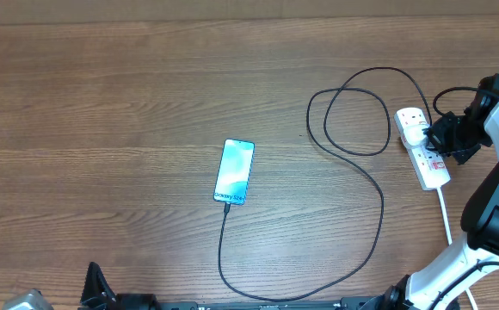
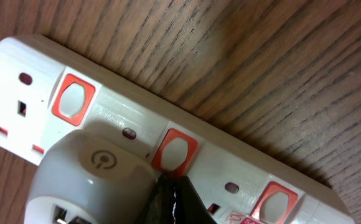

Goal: Plug charger to phone and switch on socket

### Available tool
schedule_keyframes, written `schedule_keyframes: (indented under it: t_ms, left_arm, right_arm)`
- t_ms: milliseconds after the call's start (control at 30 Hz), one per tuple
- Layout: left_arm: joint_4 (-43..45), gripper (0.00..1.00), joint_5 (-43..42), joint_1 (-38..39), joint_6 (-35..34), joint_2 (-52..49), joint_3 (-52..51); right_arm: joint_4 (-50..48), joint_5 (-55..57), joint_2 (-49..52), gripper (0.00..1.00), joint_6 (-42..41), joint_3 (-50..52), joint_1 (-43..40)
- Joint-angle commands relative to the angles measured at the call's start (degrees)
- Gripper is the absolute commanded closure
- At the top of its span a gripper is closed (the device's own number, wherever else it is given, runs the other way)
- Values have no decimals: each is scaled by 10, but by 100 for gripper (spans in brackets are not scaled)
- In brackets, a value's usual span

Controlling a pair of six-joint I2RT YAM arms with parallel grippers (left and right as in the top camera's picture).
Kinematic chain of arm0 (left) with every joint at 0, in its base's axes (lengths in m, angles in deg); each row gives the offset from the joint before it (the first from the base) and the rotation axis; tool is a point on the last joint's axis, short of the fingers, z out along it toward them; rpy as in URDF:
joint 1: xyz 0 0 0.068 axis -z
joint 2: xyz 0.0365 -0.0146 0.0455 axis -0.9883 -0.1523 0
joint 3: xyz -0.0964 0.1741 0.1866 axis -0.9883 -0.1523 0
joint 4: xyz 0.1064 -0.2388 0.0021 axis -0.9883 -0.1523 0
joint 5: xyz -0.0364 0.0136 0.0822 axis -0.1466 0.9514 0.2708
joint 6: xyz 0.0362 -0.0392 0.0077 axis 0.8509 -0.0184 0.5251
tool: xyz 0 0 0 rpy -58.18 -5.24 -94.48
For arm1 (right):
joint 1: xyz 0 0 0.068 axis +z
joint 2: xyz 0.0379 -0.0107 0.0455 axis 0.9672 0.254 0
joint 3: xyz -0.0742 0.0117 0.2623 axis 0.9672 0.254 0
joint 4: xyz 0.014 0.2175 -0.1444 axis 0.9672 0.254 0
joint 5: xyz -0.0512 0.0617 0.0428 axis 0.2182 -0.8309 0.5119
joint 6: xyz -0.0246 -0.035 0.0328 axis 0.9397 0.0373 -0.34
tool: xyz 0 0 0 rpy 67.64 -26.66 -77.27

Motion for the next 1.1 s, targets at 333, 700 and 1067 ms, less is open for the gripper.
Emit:
schedule_keyframes:
  t_ms: [333, 700, 1067]
  left_arm:
    - [1, 0, 7, -2, -10, 17, -2]
    - [-1, 0, 6, -3, -15, 82, 8]
    - [-2, 1, 6, -3, -15, 82, 7]
  right_arm:
    - [-4, -6, 5, 96, -4, -19, 1]
    - [47, -6, 5, 96, -1, -63, -1]
    - [42, -6, 6, 96, -2, -64, 0]
